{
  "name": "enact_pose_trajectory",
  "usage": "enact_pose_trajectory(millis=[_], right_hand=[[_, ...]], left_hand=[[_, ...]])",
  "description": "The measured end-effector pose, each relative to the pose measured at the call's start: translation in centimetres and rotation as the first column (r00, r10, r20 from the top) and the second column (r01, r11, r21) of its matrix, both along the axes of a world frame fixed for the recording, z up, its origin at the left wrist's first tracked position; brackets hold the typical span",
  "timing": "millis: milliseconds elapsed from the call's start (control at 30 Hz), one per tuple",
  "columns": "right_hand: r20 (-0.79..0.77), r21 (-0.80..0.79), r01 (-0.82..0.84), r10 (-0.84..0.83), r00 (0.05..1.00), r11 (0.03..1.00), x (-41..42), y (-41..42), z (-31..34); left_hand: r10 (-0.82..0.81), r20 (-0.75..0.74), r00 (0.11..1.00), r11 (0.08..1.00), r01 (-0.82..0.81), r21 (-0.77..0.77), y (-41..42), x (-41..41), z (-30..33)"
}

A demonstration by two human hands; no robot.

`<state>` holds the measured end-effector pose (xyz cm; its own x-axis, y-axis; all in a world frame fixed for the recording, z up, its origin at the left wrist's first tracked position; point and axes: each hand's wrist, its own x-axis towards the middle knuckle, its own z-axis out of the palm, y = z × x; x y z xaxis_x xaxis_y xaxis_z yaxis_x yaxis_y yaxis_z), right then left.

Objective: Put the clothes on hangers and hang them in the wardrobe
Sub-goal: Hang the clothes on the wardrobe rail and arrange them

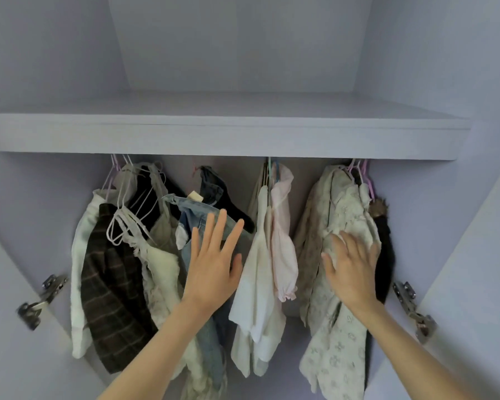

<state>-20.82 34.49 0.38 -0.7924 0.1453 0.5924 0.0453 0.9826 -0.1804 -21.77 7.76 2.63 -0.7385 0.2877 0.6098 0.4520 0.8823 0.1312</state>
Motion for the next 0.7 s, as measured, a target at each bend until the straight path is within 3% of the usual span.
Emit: enact_pose_trajectory(millis=[200,433,500,600,700], right_hand=[[0.082,-0.069,-0.330,0.336,0.938,0.941,4.1,-9.4,-4.2],[0.204,-0.078,-0.707,0.705,0.679,0.703,8.1,-18.7,-4.4],[0.239,-0.078,-0.783,0.774,0.586,0.617,10.2,-20.9,-4.9],[0.320,-0.074,-0.865,0.834,0.450,0.496,14.0,-24.9,-5.9],[0.325,-0.077,-0.939,0.898,0.296,0.337,18.5,-29.7,-6.2]], left_hand=[[0.250,0.189,0.950,0.966,-0.231,-0.114,-6.0,7.3,-8.5],[0.557,0.289,0.779,0.827,-0.551,-0.111,-9.8,18.7,-8.9],[0.658,0.325,0.680,0.731,-0.679,-0.061,-10.4,23.1,-9.4],[0.770,0.444,0.458,0.491,-0.870,0.047,-11.6,29.9,-10.3],[0.828,0.470,0.305,0.338,-0.941,0.017,-13.2,36.9,-10.2]])
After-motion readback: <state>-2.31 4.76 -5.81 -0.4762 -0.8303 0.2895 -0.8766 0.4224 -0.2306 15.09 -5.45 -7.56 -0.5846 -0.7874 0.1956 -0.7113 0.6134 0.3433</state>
